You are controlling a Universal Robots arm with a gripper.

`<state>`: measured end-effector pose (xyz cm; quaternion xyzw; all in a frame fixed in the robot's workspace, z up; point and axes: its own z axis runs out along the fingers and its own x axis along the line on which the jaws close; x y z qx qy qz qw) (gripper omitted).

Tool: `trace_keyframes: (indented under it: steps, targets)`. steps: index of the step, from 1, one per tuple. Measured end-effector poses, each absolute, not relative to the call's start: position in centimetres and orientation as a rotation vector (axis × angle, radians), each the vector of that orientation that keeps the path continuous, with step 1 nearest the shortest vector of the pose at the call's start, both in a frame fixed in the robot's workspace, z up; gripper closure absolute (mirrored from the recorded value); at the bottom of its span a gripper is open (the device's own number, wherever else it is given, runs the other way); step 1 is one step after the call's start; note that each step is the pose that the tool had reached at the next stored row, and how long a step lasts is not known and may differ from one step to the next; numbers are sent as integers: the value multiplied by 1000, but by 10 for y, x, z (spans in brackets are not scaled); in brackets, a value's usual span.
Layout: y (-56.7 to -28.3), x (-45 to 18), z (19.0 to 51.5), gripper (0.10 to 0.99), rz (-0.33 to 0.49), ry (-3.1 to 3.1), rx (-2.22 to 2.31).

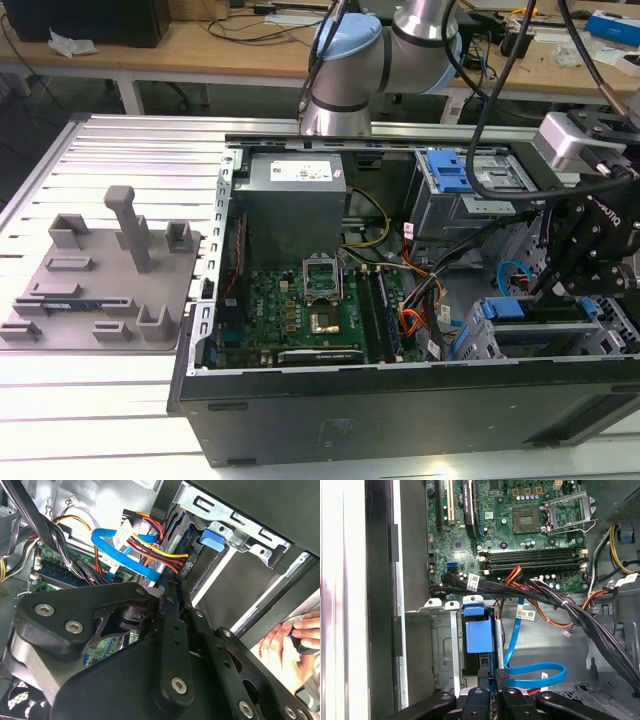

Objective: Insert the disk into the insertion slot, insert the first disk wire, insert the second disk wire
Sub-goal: 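Insert the second disk wire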

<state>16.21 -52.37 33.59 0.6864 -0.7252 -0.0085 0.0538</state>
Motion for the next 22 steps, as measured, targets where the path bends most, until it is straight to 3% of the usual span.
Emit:
trace_keyframes:
  steps: [1,2,3,11,12,14,15,16,22]
  targets:
    - [-524,161,335,855,-27,-2204,2086]
    - [-524,159,337,855,-26,-2203,2085]
    - [-524,159,343,725,-26,-2203,2085]
    - [-519,159,383,725,-6,-2196,2075]
    - [-518,159,384,737,-2,-2196,2071]
    - [-515,159,384,875,1,-2197,2067]
    - [-515,159,384,875,2,-2197,2066]
    - [-513,159,384,980,4,-2199,2063]
    - [-509,158,384,980,9,-2200,2057]
